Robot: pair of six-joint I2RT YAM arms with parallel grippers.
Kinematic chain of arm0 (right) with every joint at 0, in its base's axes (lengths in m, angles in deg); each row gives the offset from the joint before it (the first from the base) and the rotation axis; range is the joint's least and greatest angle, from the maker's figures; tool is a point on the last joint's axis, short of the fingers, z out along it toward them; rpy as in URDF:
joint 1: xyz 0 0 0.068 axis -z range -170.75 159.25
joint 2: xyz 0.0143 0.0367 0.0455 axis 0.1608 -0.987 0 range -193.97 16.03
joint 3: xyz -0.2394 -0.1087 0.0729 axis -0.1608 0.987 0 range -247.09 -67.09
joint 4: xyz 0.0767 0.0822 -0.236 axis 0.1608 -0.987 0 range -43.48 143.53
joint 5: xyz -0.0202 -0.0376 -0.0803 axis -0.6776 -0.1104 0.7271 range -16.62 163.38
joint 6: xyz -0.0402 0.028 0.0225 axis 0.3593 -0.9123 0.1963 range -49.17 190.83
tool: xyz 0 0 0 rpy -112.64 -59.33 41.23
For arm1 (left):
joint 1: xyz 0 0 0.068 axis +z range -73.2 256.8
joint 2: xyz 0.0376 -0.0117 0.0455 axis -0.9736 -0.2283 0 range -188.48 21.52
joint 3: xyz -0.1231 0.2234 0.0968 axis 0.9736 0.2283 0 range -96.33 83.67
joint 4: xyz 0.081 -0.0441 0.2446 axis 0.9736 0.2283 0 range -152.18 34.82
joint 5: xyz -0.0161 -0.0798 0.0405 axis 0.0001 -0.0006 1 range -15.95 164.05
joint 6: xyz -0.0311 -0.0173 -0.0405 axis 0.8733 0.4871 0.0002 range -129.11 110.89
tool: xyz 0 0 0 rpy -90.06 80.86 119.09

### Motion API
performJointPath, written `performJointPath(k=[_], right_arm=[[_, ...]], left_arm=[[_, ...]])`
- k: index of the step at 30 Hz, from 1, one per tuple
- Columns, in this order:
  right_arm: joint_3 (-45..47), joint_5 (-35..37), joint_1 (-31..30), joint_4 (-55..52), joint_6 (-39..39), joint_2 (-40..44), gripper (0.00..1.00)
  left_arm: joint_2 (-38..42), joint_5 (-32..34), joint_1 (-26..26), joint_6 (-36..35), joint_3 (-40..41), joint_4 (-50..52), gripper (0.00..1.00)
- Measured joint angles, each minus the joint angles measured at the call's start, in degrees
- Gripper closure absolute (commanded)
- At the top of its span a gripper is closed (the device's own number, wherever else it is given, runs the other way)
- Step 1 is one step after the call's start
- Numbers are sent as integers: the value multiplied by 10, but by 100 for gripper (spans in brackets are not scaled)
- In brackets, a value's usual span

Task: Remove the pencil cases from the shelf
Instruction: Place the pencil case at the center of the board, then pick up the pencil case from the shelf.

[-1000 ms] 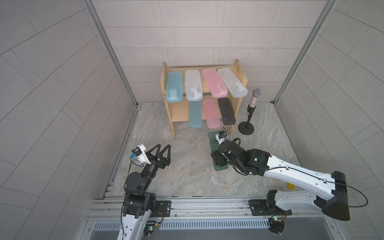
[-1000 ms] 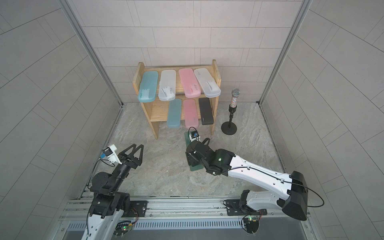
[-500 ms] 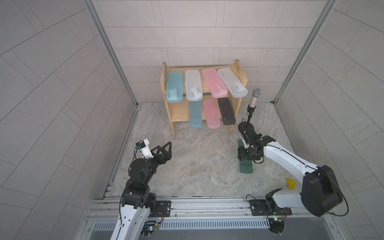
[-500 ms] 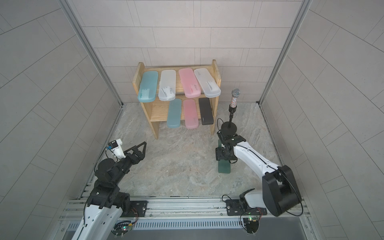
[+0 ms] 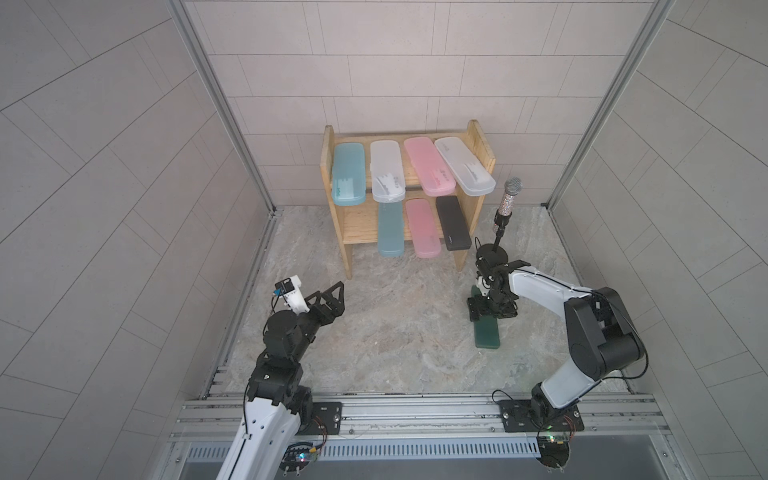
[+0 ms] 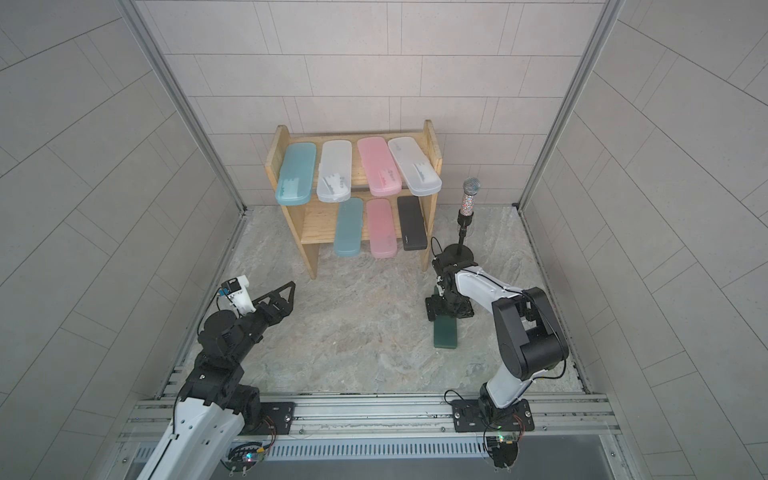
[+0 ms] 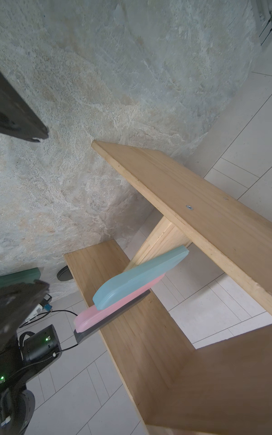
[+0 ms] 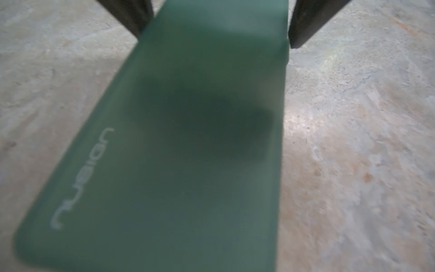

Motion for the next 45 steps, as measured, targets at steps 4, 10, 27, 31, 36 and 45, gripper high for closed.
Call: performJointPath(k=[4,10,27,31,36,45], right_arm=[[19,-1,0,17,0,17,0],[24,7,0,21,-11,144,0],[-19,59,10,-49,-67,386,0],[-22,60,10,-60,-67,383,0],[-39,61,10,-66,-66,372,0],[-65,67,11,-68,-56,353,0]], left_arm=[[-12,-12,0,27,0,-15,0],[-38,-50,-3,102,0,-68,0],[-330,-61,-129,240,-92,-250,1],[-365,-49,-132,247,-113,-263,1],[-409,-44,-133,250,-163,-291,1],[-479,-39,-139,256,-189,-311,4]])
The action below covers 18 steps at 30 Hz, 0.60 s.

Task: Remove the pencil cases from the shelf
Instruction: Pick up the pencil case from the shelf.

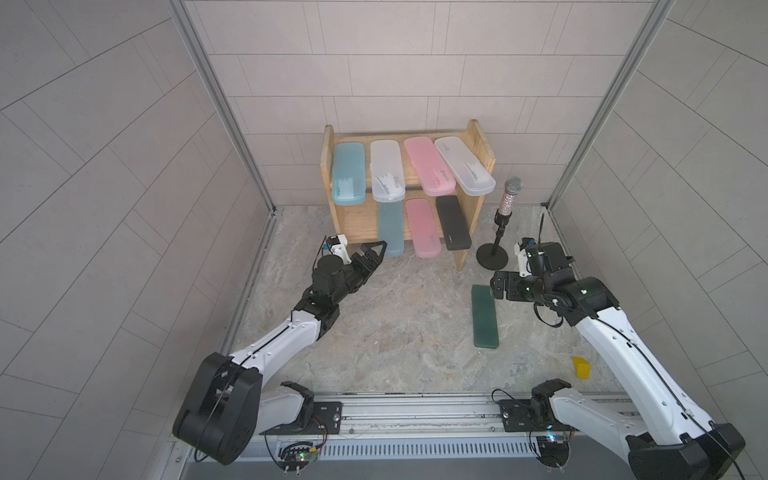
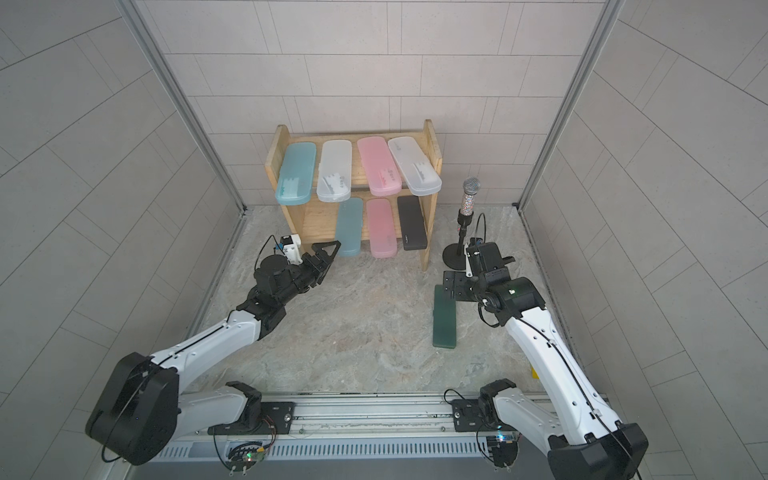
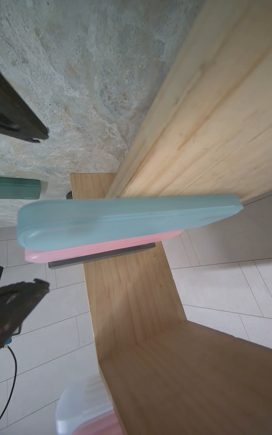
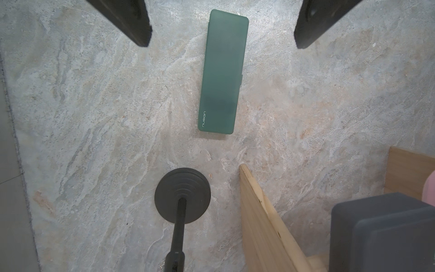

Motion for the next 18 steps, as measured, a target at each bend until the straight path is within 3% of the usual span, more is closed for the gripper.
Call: performJointPath(k=[7,13,18], right_arm=[[-13,2,3,-1,11,-20,0],[-21,2,7,-1,20,-33,0],[-23,1,8,-1,26,-43,0]], left_arm=[[-28,0,-2,0,-36,1,12],[-46,0,-2,1,-47,-1,31],[-63,0,-3,3,-49,-6,40]])
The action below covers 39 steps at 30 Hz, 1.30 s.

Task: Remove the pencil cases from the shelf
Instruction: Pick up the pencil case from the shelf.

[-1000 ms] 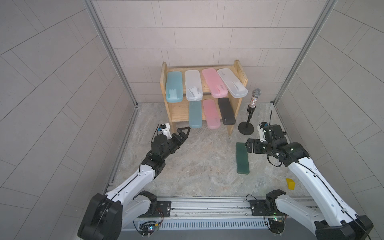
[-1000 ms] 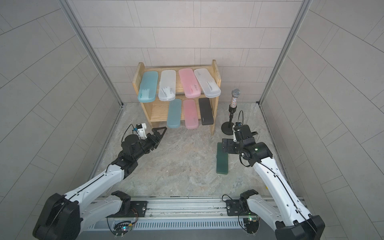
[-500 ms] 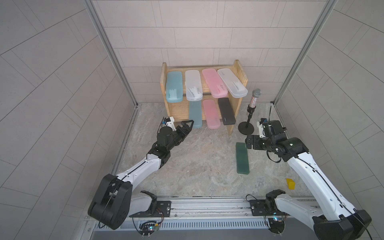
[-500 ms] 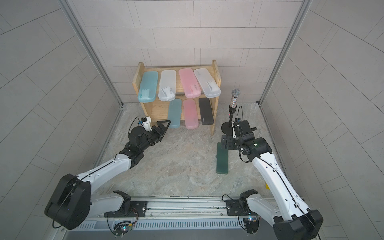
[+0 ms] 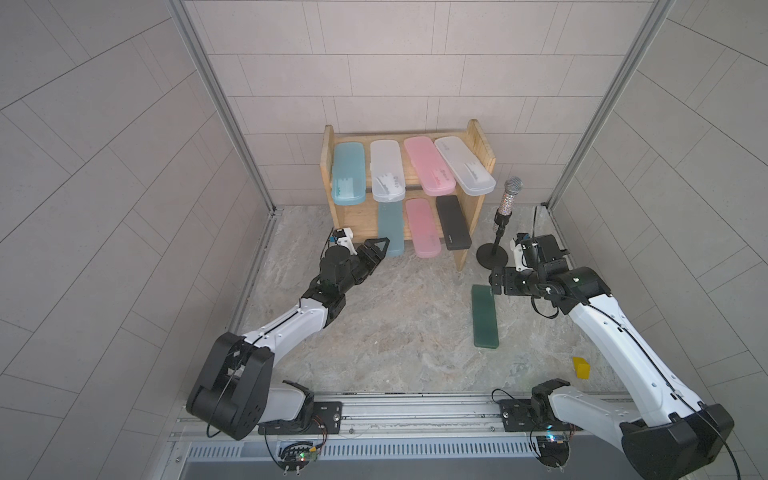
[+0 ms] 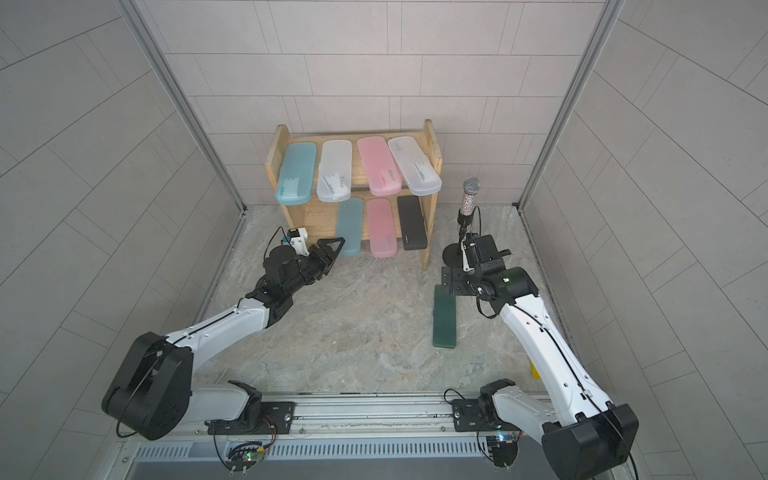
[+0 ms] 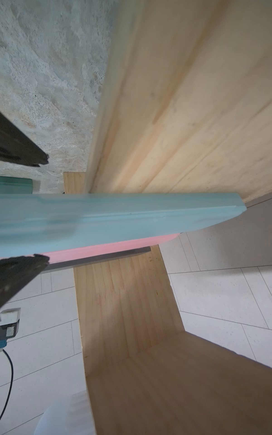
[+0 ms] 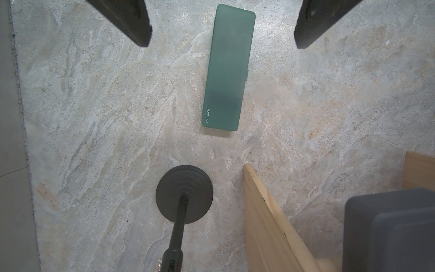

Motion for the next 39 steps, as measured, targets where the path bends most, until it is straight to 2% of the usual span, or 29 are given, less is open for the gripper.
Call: performJointPath(k=[5,10,15,20,23,27,31,35,39], right_arm=[[0,3,0,0,4,1,0],[0,12,0,-5,10,4,0],[0,11,0,-9,14,22,0],[6,-39,-2,12,-16,73,0],[30,-79,-21,50,-57,126,0],[48,-98,-98,108,-122,170,0],[47,-67,-232,167,-164,163,0],[13,-22,-343,210,-179,93,0],[-10,3,-389,261,-186,7,0]], left_arm=[[-9,6,-8,0,0,-27,72],[-2,13,-14,-1,3,-60,85],[36,29,-14,-18,21,-34,91],[135,54,-14,-92,65,33,92],[220,69,-14,-146,121,52,95],[351,74,-14,-210,216,59,97],[497,73,-16,-254,296,70,97],[624,74,-16,-282,315,105,97],[694,73,-17,-294,315,117,97]])
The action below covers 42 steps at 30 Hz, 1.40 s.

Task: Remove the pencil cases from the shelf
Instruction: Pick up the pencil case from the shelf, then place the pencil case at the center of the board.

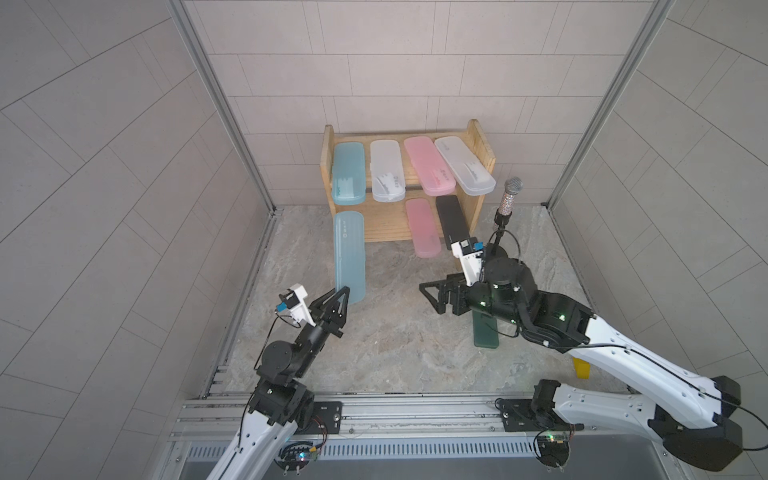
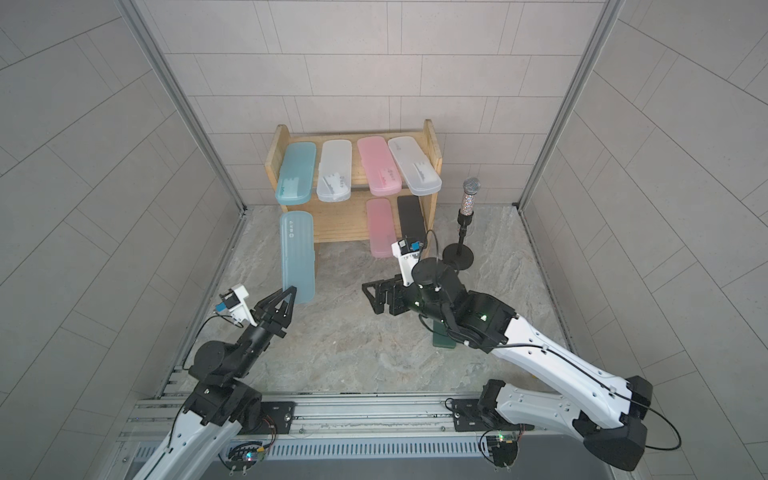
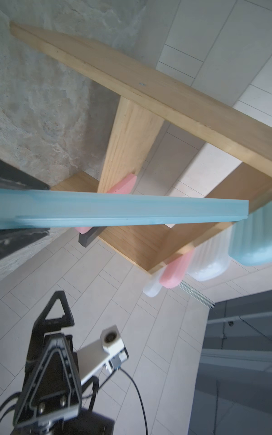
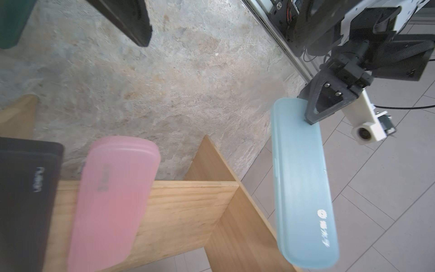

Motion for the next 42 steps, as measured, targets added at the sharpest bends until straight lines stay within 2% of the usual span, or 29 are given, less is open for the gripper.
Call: performJointPath(k=[12,23,37,42], right_arm=[[-158,50,-80,49,16,-167,0],[-247,64,-83,46,25,-276,0],[-372,55,-83,0,22,-364,0],[-376,64,-83,-19,18,-371,0]], left_arm=[[24,-21,0,-3,13,22,96],[69,-30,0,-4,13,43,95],[73,-44,0,-9,13,54,92],[73,-45,0,-10,13,54,92]])
